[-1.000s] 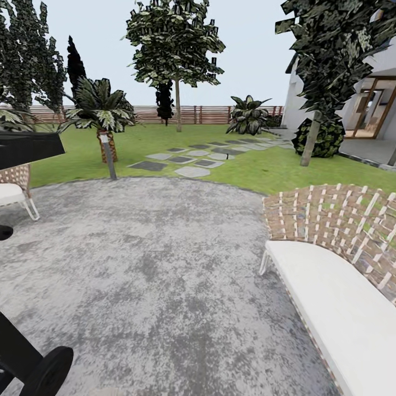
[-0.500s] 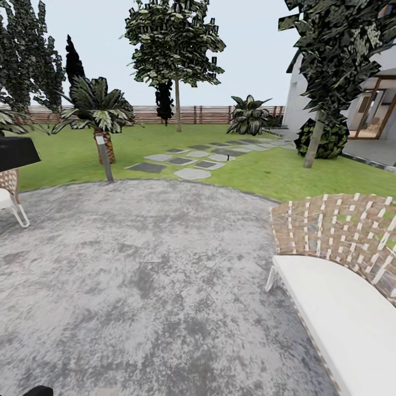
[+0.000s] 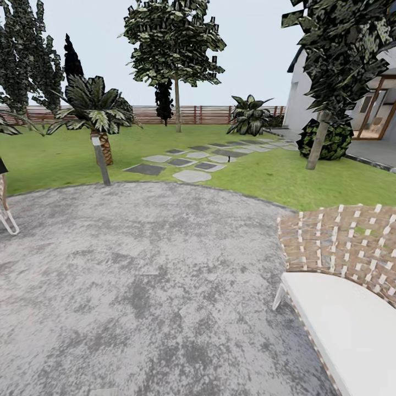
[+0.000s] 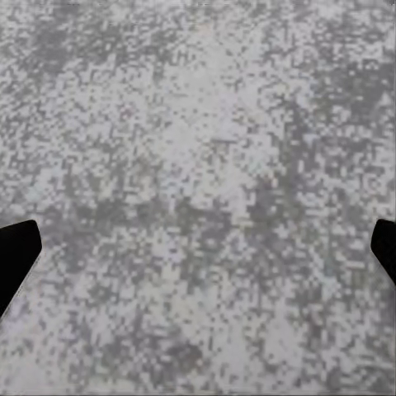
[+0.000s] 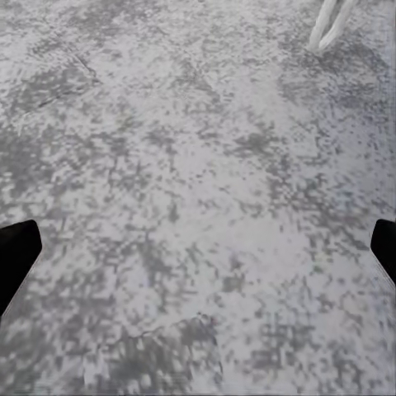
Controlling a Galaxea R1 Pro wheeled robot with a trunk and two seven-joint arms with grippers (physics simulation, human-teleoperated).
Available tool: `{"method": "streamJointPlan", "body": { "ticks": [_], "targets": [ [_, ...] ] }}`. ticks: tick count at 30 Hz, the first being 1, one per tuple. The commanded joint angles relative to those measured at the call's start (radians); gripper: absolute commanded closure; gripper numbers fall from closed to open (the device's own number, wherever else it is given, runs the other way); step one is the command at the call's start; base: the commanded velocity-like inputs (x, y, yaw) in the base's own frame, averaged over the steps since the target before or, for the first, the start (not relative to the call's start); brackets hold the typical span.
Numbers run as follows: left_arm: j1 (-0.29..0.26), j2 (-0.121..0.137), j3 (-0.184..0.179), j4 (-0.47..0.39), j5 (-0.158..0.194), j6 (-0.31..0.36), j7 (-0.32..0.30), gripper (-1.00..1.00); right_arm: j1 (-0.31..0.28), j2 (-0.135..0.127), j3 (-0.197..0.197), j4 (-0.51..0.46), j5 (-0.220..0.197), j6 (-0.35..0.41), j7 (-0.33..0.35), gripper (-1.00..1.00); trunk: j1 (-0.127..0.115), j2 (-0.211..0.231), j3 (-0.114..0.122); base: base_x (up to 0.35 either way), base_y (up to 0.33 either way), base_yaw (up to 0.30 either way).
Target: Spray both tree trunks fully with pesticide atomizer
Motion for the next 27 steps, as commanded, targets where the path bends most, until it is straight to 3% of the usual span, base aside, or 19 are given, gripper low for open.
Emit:
{"method": "streamJointPlan", "body": {
  "ticks": [1, 20, 27],
  "targets": [
    [0.0, 0.0, 0.0, 0.0, 0.0, 0.0, 0.0, -1.0, 0.0, 0.0, 0.0, -0.001, 0.0, 0.0, 0.0, -1.0, 0.0, 0.0, 0.0, 0.337, 0.0, 0.0],
    [0.0, 0.0, 0.0, 0.0, 0.0, 0.0, 0.0, -1.0, 0.0, 0.0, 0.0, -0.001, 0.0, 0.0, -0.003, -1.0, 0.0, 0.0, 0.0, 0.337, 0.0, 0.003],
    [0.0, 0.0, 0.0, 0.0, 0.0, 0.0, 0.0, -1.0, 0.0, 0.0, 0.0, -0.001, 0.0, 0.0, -0.003, -1.0, 0.0, 0.0, 0.0, 0.337, 0.0, 0.179]
  ]
}}
